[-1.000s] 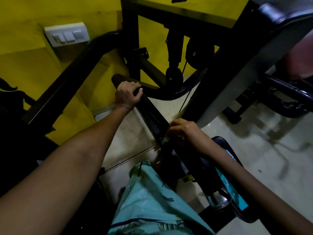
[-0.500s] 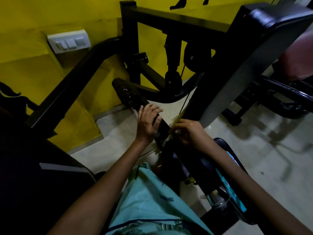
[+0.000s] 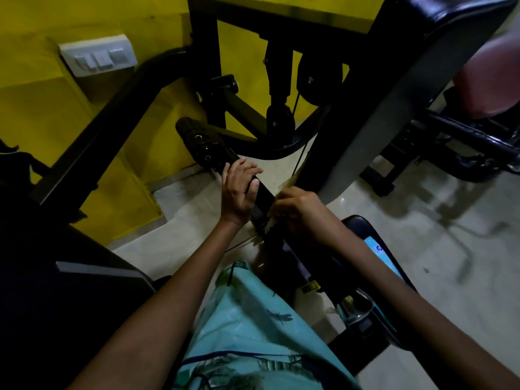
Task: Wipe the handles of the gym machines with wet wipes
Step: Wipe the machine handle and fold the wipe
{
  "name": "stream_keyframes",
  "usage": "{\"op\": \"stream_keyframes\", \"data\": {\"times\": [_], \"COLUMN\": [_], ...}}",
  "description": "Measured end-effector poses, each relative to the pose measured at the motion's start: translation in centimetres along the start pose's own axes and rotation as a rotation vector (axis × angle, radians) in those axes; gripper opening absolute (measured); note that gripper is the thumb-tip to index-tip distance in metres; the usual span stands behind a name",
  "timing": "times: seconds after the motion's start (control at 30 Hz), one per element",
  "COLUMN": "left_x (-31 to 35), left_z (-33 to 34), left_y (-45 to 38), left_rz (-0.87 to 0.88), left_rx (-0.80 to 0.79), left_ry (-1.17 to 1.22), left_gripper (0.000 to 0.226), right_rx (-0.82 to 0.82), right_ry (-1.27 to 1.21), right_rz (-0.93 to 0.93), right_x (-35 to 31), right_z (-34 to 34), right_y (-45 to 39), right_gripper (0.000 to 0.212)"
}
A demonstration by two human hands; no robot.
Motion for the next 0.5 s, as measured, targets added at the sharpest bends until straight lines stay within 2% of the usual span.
{"op": "stream_keyframes", "data": {"times": [0.1,0.17,0.27,0.4,0.5], "left_x": [0.1,0.2,0.1,0.5,1.4], "left_z": [-0.1,-0.1,-0.2,-0.6,-1.4], "left_y": [-0.1,-0.1,0.0,-0.1,0.2], "left_rz": [-0.004,-0.013,-0.012,-0.042,-0.019], "left_rx": [-0.011,-0.012,-0.018,-0.073,-0.085], "left_ry": [-0.001,-0.003,0.001,0.029,0.068], "left_gripper": [0.069,0.061,0.064,0.050,0.044], "right_rx": [-0.057,-0.021,0.058,-0.039,-0.049], "right_ry": [-0.054,-0.101,-0.051,0.037,-0.057], "right_rz": [-0.057,-0.014,0.011,-0.020,0.004], "right_x": [0.1,0.9,0.9,-0.7,0.0], "right_z": [-0.3,-0.9,-0.8,0.7,-0.3], "right_y": [2.2,3.1,2.2,1.8,3.7], "right_gripper": [0.014,0.019,0.019,0.018,0.021]}}
Point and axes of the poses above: each hand's wrist, its own y-axis away from the middle knuckle, its own z-axis out of the palm, x = y × z, the point moved 2 cm from there along -y, towards the middle knuckle, and after that the axes turned 13 degrees about -x, right-handed, at the moved point
